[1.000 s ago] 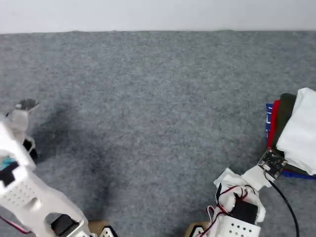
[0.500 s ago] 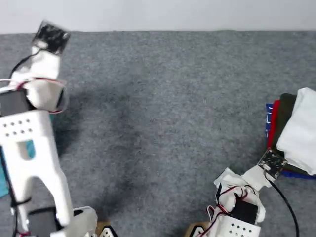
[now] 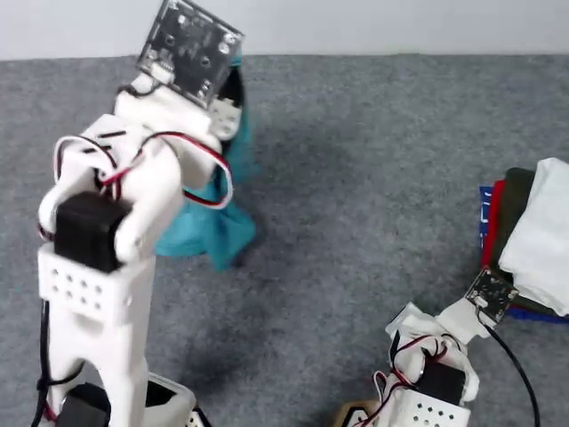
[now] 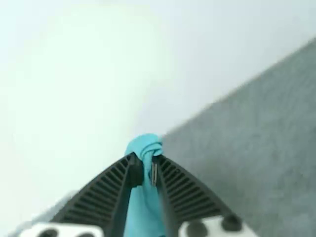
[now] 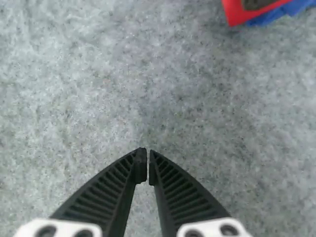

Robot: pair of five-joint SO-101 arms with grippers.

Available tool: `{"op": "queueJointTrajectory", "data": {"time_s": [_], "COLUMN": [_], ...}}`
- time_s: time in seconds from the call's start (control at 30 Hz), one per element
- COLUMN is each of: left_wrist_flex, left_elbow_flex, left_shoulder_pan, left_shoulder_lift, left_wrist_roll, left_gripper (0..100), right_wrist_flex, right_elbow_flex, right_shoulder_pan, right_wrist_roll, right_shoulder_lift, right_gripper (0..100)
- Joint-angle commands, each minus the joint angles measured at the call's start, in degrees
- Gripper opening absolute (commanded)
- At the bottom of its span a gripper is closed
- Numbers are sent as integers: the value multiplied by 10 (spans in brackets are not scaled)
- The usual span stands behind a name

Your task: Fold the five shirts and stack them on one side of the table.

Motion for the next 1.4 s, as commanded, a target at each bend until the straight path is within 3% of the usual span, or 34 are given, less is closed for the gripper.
{"op": "queueJointTrajectory", "data": {"time_s": [0.0, 0.13, 0.4, 0.6, 0.8, 0.9, 1.07, 1.2, 1.37], "left_wrist_flex": [-4, 38, 101, 197, 259, 208, 31, -78, -193], "left_elbow_flex": [-84, -140, -204, -170, -35, 86, 281, 377, 451], "left_shoulder_pan": [24, 18, -71, -180, -317, -417, -562, -626, -687], "left_shoulder_lift": [-30, -29, -29, -26, -25, -25, -25, -25, -22], "left_wrist_roll": [5, 5, 17, 12, -69, -106, -176, -223, -234], "left_gripper": [14, 14, 14, 14, 14, 14, 14, 14, 15], "right_wrist_flex": [0, 0, 0, 0, 0, 0, 0, 0, 0], "right_elbow_flex": [8, 8, 8, 8, 8, 8, 8, 8, 8], "right_shoulder_pan": [7, 7, 7, 7, 7, 7, 7, 7, 7], "right_wrist_roll": [-7, -7, -7, -7, -7, -7, -7, -7, -7], "right_shoulder_lift": [-7, -7, -7, -7, -7, -7, -7, -7, -7], "right_gripper": [12, 12, 12, 12, 12, 12, 12, 12, 12]}}
